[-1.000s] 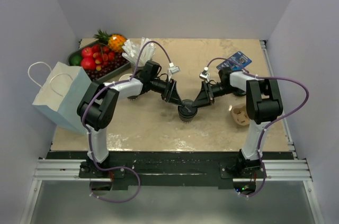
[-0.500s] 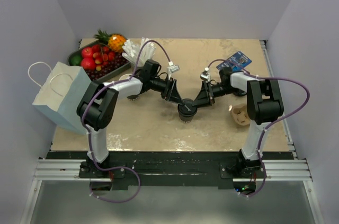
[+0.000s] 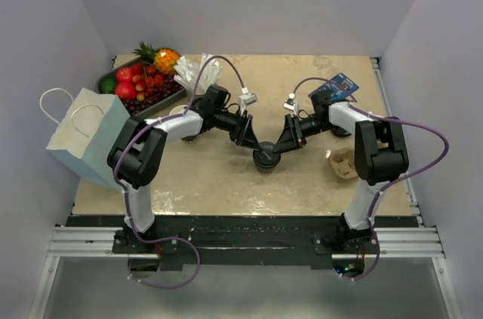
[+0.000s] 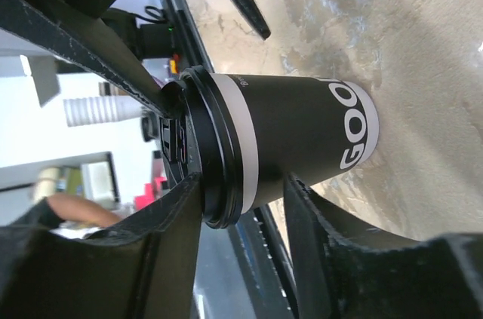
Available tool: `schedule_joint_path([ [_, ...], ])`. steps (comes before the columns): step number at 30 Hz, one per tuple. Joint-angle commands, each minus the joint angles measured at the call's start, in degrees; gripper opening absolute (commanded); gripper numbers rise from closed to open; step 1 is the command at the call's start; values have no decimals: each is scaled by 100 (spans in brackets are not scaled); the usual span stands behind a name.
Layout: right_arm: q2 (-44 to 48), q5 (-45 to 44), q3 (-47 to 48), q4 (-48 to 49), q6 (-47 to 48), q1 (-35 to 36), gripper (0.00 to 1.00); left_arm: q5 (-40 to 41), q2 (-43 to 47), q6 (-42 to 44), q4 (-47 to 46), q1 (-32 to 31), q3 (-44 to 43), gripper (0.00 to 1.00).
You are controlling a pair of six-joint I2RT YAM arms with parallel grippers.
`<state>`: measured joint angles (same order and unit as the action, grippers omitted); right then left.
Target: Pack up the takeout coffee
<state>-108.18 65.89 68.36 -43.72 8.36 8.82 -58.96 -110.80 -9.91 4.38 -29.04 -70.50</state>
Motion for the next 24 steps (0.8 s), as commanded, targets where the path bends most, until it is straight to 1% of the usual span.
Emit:
schedule_joint_path([
  [1, 174, -772, 203, 296, 806, 41, 54, 755, 76, 965, 273, -14, -16, 70],
  [2, 218, -683, 317, 251, 851, 50, 56, 676, 120, 1121, 291, -14, -60, 71],
  [4, 367, -534, 423, 137, 965, 50, 62, 465, 234, 1149, 352, 3, -183, 71],
  [8, 517, -419, 582, -92, 1115, 32, 66, 254, 471, 1132, 388, 65, -210, 72],
  [14, 658, -419, 477, -136, 1133, -73, 67, 210, 797, 1097, 441, 74, 18, 72],
  [17, 667, -533, 424, -110, 1133, -91, 67, 78, 832, 1027, 318, 65, -7, 72],
  [21, 667, -647, 450, -136, 1133, -143, 66, -63, 692, 833, 326, 65, -393, 72],
  [23, 676, -752, 485, -162, 1142, -196, 66, 59, 622, 868, 475, 65, -499, 72],
  [24, 684, -805, 486, -180, 1150, -196, 65, 277, 604, 868, 519, 74, -535, 72],
])
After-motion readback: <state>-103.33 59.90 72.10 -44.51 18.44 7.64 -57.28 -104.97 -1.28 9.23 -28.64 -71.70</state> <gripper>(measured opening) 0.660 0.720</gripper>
